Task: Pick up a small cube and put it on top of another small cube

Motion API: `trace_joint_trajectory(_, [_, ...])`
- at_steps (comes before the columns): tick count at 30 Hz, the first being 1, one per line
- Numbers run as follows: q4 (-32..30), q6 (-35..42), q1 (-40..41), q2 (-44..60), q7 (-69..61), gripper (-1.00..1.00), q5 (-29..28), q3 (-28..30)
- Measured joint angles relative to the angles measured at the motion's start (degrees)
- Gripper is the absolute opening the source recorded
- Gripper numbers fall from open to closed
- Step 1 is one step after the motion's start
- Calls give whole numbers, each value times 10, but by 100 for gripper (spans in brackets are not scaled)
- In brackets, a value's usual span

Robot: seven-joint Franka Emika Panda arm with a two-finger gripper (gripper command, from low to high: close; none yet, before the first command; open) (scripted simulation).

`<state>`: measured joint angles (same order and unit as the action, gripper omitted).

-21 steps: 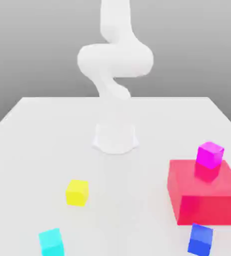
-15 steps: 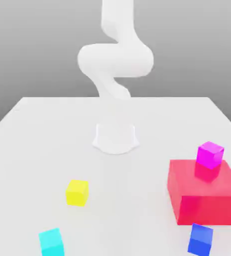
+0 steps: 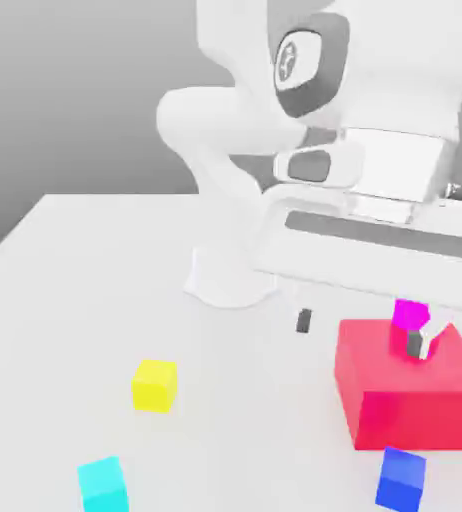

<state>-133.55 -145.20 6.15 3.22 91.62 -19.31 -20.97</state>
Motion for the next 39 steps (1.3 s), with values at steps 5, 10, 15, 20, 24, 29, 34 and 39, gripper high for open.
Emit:
trace_joint_trajectory(5, [-6, -36, -26, 93, 70, 0, -3, -3])
trace_joint_trajectory(10, [-9, -84, -54, 180, 118, 0, 10, -5])
trace_joint_trajectory(15, [9, -140, -94, 258, 158, -100, -36, 43])
trace_joint_trajectory(20, [11, -146, -99, 265, 161, -100, -40, 48])
trace_joint_trajectory(24, [-4, -103, -69, 206, 130, -100, 2, 9])
trace_joint_trajectory(29, [-70, -72, -25, 115, 165, -100, 54, 25])
trace_joint_trajectory(34, [-159, -69, 25, 25, 250, -100, 95, 80])
trace_joint_trajectory(39, [-250, -73, 109, -72, 331, -100, 143, 118])
